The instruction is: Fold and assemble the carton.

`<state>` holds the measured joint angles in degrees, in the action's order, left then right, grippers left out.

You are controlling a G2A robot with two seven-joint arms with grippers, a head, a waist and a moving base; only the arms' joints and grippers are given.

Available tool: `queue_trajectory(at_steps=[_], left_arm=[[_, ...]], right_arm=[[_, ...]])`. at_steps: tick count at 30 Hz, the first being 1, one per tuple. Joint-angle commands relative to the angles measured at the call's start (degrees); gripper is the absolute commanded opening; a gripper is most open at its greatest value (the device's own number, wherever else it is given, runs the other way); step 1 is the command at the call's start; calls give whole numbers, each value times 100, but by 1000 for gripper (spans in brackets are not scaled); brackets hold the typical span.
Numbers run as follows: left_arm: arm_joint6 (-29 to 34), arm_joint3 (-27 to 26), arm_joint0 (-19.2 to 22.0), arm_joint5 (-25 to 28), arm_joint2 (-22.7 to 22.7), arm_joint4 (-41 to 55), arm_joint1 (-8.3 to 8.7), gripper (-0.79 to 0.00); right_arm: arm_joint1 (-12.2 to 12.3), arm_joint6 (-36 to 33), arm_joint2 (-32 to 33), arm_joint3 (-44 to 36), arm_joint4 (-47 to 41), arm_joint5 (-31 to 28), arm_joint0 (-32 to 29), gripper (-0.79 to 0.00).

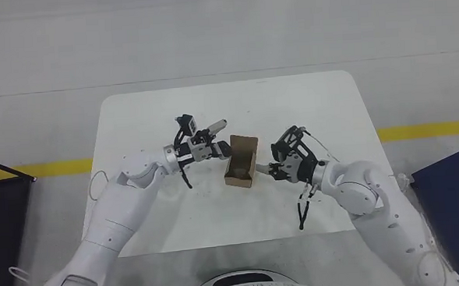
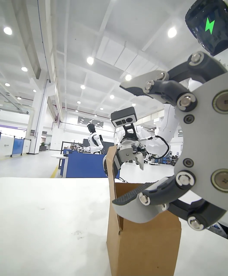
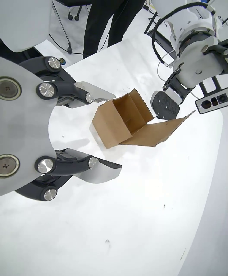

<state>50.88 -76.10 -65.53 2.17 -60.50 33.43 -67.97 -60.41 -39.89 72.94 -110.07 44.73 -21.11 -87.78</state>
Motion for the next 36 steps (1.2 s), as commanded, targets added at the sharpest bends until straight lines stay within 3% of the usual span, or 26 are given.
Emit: queue_trajectory(at_steps=[1, 13, 16, 25, 36], left_arm=[[-6, 0, 19, -3, 47, -78, -8, 0], [-113, -48, -14, -33, 235, -393, -43, 0], [-111, -43, -16, -52, 266, -433, -50, 0], [-169, -24, -17, -67, 302, -593, -59, 0], [-207, -30, 21, -104, 406, -778, -86, 0]], right_arm=[[-18, 2, -137, 99, 65, 69, 102, -231], [-106, -158, -704, 720, 337, 389, 626, -215], [-122, -237, -816, 786, 397, 437, 709, -185], [-136, -308, -943, 774, 496, 488, 794, -191], [-151, -100, -1012, 925, 517, 372, 890, -262]])
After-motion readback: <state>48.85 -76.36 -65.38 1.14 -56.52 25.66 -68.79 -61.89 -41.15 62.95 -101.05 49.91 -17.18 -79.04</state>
